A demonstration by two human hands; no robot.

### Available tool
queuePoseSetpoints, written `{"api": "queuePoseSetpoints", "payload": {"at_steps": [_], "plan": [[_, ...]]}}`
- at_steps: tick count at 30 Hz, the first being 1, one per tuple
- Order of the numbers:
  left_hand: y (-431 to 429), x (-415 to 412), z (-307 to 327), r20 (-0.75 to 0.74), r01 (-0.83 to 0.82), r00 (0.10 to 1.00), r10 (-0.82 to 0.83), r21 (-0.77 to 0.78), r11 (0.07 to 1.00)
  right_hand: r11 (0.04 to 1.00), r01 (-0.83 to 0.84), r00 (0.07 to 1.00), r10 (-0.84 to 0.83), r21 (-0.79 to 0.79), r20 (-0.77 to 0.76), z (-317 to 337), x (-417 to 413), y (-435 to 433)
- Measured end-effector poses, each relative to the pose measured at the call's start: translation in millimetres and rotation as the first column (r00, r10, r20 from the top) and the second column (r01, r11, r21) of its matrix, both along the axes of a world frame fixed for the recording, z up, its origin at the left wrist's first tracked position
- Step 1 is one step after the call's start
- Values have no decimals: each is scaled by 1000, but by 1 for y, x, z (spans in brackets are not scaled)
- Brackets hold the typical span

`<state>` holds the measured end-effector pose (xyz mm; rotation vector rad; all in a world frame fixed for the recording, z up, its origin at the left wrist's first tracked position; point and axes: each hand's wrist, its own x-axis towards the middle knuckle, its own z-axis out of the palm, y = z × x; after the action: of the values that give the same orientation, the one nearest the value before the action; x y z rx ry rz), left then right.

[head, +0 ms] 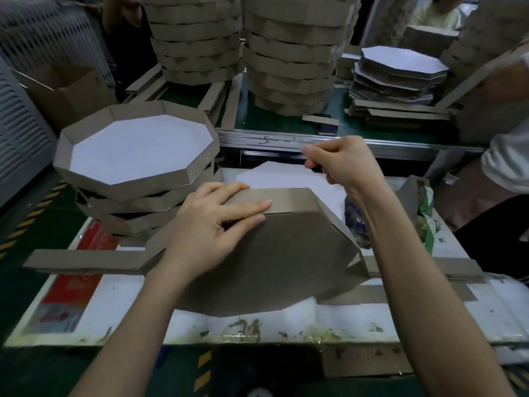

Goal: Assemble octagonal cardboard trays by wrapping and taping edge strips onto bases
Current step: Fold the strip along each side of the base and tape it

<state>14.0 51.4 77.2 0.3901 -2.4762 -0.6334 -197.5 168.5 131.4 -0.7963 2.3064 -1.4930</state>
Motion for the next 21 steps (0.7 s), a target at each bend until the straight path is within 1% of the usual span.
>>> {"api": "queuePoseSetpoints", "payload": {"at_steps": [2,4,6,8,12,14,18,21], "plan": [[-1,5,-1,-11,9,1000,-9,20,1000,998,-64,997,63,24,37,8,19,-3],[1,7,-2,-20,12,1000,-12,-6,1000,993,-115,992,113,24,57,10,38,-5],[3,9,-3,-22,-7,1000,7,-23,1000,988,-150,987,152,-30,57,10,52,-7],[3,10,-3,-2,-40,999,40,43,998,980,-170,978,180,-101,109,10,64,-7],[2,13,-5,-14,2,1000,-1,68,998,964,-215,950,243,-155,197,7,83,5],[0,14,-5,3,27,1000,-27,73,997,957,-219,928,265,-191,262,5,91,14],[-3,15,-4,44,50,998,-52,47,998,959,-197,894,261,-202,364,-5,107,34],[-2,17,-3,11,92,996,-92,16,996,962,-180,876,251,-204,412,-14,116,43]]}}
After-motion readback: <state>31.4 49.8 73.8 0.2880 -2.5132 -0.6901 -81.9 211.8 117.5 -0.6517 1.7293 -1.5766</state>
